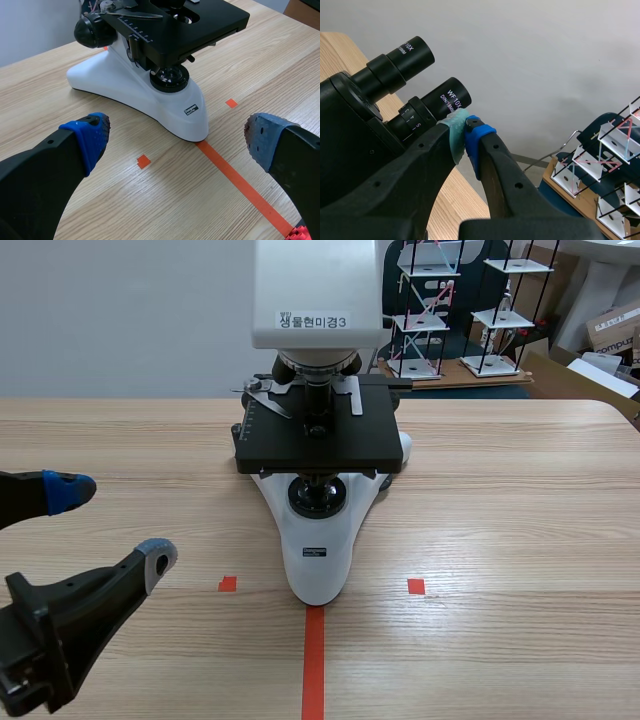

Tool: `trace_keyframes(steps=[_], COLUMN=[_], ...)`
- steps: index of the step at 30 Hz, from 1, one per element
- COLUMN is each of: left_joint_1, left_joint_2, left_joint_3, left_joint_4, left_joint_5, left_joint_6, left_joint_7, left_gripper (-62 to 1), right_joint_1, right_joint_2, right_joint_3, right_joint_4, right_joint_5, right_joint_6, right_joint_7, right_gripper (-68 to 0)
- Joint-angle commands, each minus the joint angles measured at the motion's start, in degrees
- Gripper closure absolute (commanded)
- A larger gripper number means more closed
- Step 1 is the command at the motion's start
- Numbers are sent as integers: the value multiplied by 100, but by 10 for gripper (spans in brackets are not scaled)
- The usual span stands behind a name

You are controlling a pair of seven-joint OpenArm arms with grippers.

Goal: Return to the home posture

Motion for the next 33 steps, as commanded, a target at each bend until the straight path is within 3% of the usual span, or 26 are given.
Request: trace_keyframes(steps=[1, 26, 28, 30, 33], left_joint_1=[0, 0, 0, 0, 0], left_joint_2=[28, 28, 28, 28, 28], left_joint_3=[-20, -20, -20, -20, -20], left_joint_4=[28, 28, 28, 28, 28], left_joint_5=[-52, -52, -50, -52, -50], left_joint_6=[13, 13, 13, 13, 13], left_joint_7=[-79, -79, -79, -79, -79], left_gripper=[-568, -568, -568, -568, -568], right_joint_1=[133, 98, -13, -229, -708], right_joint_2=[31, 37, 114, 256, 487], right_joint_3=[52, 57, 98, 195, 494], right_joint_4=[138, 186, 444, 929, 1816], right_joint_5=[46, -103, -262, -367, -505], right_joint_6=[-17, -24, -120, -411, -804], right_joint_7=[85, 238, 238, 238, 236], right_gripper=[0, -6, -45, -93, -102])
